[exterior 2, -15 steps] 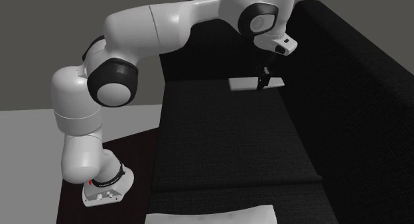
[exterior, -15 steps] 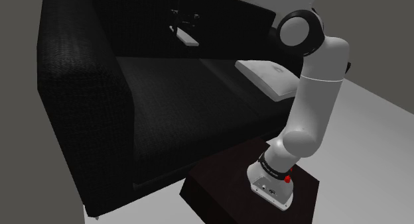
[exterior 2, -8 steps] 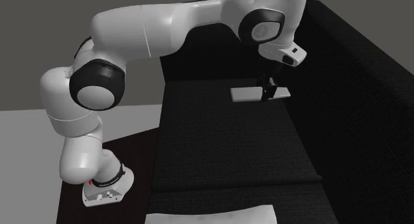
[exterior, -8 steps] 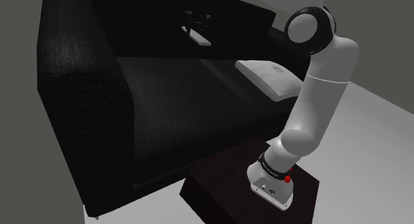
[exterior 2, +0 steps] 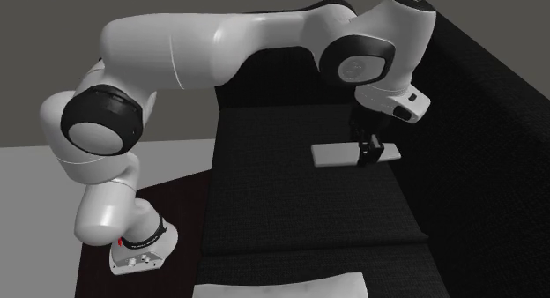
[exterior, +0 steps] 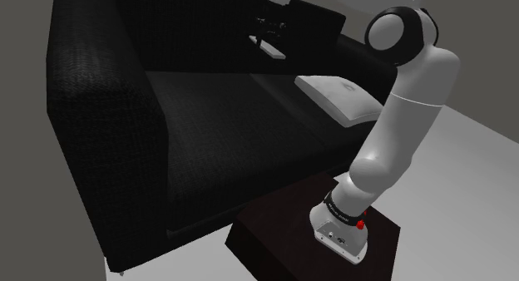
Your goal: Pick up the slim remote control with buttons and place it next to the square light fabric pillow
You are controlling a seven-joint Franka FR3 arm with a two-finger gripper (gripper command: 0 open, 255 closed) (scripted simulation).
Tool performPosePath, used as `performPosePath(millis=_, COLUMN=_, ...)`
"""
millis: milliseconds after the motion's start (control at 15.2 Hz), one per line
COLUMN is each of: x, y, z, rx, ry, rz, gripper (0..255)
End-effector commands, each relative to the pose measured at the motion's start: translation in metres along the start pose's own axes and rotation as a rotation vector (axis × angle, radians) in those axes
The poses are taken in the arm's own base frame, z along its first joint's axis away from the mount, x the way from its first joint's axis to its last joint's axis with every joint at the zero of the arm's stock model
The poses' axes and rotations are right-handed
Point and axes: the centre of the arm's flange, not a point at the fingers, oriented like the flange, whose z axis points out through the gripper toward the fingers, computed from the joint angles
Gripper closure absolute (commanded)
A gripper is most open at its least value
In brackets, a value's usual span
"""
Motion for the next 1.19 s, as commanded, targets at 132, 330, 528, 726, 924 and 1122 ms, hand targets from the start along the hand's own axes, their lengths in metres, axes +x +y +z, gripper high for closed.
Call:
performPosePath(millis=132, x=-0.004, y=0.053, z=0.002, rx=0.001, ry=0.0, rz=-0.002, gripper=255)
performPosePath(millis=330, x=-0.006, y=0.092, z=0.003, rx=0.001, ry=0.0, rz=-0.002, gripper=255)
performPosePath(millis=528, x=-0.007, y=0.132, z=0.003, rx=0.001, ry=0.0, rz=-0.002, gripper=255)
performPosePath(millis=726, x=-0.007, y=0.139, z=0.014, rx=0.001, ry=0.0, rz=-0.002, gripper=255)
performPosePath(millis=924, x=-0.007, y=0.138, z=0.03, rx=0.001, ry=0.0, rz=-0.002, gripper=255)
performPosePath(millis=1122, x=-0.008, y=0.138, z=0.046, rx=0.001, ry=0.0, rz=-0.002, gripper=255)
